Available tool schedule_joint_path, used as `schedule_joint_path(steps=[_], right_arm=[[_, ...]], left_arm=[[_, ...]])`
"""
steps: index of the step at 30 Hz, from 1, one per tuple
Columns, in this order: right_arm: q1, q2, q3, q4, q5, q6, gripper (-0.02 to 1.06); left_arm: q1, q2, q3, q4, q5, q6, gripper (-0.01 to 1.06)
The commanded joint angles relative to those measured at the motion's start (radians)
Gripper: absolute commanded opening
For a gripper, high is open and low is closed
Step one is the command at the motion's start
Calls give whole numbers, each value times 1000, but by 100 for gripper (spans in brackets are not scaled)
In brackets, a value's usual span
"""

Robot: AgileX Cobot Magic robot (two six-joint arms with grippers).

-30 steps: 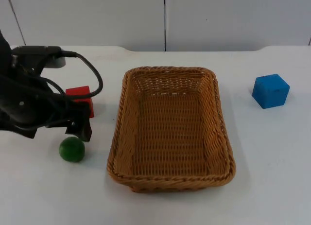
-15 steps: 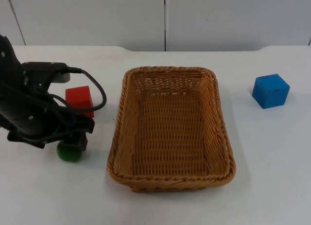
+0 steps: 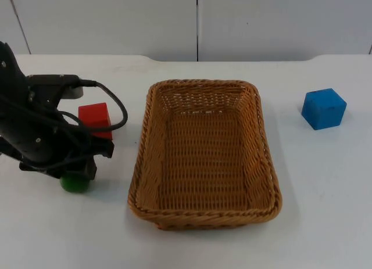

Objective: Place all geometric objects except the red cube into the basket.

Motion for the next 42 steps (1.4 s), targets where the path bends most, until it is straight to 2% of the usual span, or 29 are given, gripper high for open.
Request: schedule_joint_path(steps=[1,4,10,13,17,20,21,26,27,30,35,42], right_arm=[[-4,-3,1,-4,-10,0,105],[-4,-3,1,-4,-10,0,105],[-4,-3,1,-4,-10,0,105],[-4,-3,1,-4,-10,0,105],[-4,-3,1,-4,-10,0,105],[-4,-3,1,-4,-10,0,105],[-4,-3,1,-4,-10,0,105],[-4,-3,1,-4,-10,0,105],[-4,-3,1,-4,-10,0,105],[-4,-3,1,-4,-10,0,105],[-4,-3,1,-6,-10,0,105],[-4,-3,1,-6,-10,0,105]], left_arm=[[-5,-16,-1,-11,19,-8,0],[-5,-87,-1,-4,76,-8,0],[-15,-312,-1,-13,131,-8,0],[-64,-443,-3,-11,134,-1,0],[-138,-487,-9,-11,121,-1,0],[-224,-459,-34,1,114,2,0],[-224,-459,-34,1,114,2,0],[-345,-336,-100,24,79,15,0],[-345,-336,-100,24,79,15,0],[-403,-211,-140,60,58,15,0],[-433,-82,-148,75,-17,15,0],[-435,46,-152,72,-37,15,0]])
